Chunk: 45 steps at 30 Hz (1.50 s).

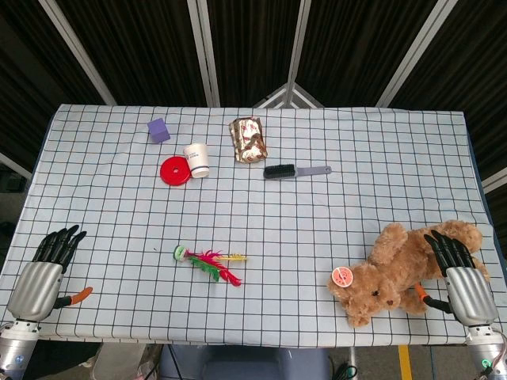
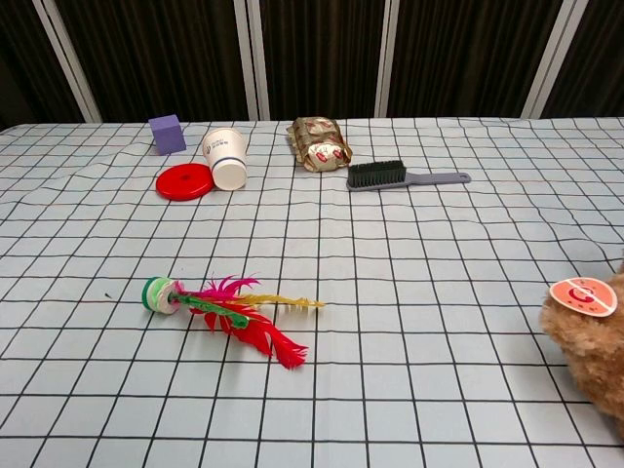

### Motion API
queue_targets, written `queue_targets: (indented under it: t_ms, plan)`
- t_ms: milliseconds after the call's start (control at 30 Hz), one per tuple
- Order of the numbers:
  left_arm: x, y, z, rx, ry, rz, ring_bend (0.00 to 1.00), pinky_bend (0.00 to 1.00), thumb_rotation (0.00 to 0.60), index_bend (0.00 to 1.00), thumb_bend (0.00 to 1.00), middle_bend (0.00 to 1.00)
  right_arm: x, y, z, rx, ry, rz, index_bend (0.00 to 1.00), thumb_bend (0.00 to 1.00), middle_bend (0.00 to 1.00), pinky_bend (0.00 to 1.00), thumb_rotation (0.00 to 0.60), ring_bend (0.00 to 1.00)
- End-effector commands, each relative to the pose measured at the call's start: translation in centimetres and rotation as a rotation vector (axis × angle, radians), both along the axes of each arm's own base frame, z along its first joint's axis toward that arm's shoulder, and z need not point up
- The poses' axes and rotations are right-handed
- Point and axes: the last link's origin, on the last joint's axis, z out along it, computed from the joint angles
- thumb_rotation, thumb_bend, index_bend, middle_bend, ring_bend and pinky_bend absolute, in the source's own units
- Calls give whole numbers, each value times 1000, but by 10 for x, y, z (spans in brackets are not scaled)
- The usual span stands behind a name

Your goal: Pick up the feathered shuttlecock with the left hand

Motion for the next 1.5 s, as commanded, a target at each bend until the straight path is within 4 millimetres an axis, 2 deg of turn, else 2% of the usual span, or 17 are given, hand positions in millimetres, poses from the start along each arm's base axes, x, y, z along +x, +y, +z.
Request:
queue_targets:
  t_ms: [33, 533, 700, 800, 967, 1200, 1500]
  plan:
    - [0, 0, 0, -2, 1, 0, 0, 0, 600, 0, 36, 0, 0, 0, 0, 0, 1, 0, 0, 341, 0, 0, 600, 0]
    - [3, 2, -2, -46, 20, -48, 0, 0, 600, 11, 58, 0, 0, 1, 0, 2, 3, 0, 0, 342, 0, 0, 600, 0]
    - [13, 9, -9, -100, 41, -105, 0, 0, 600, 240, 190, 0, 0, 1, 3, -13, -11, -7, 0, 341, 0, 0, 600, 0]
    - [24, 17, -18, -126, 64, -147, 0, 0, 600, 313, 269, 0, -1, 1, 3, -11, -12, -10, 0, 341, 0, 0, 600, 0]
    - [50, 35, -41, -179, 89, -210, 0, 0, 600, 393, 342, 0, -1, 1, 3, -10, -14, -9, 0, 341, 0, 0, 600, 0]
    - [85, 54, -79, -216, 126, -277, 0, 0, 600, 402, 348, 0, -1, 1, 3, -10, -16, -13, 0, 341, 0, 0, 600, 0]
    - [109, 62, -131, -265, 150, -293, 0, 0, 600, 433, 350, 0, -2, 1, 5, -16, -20, -14, 0, 341, 0, 0, 600, 0]
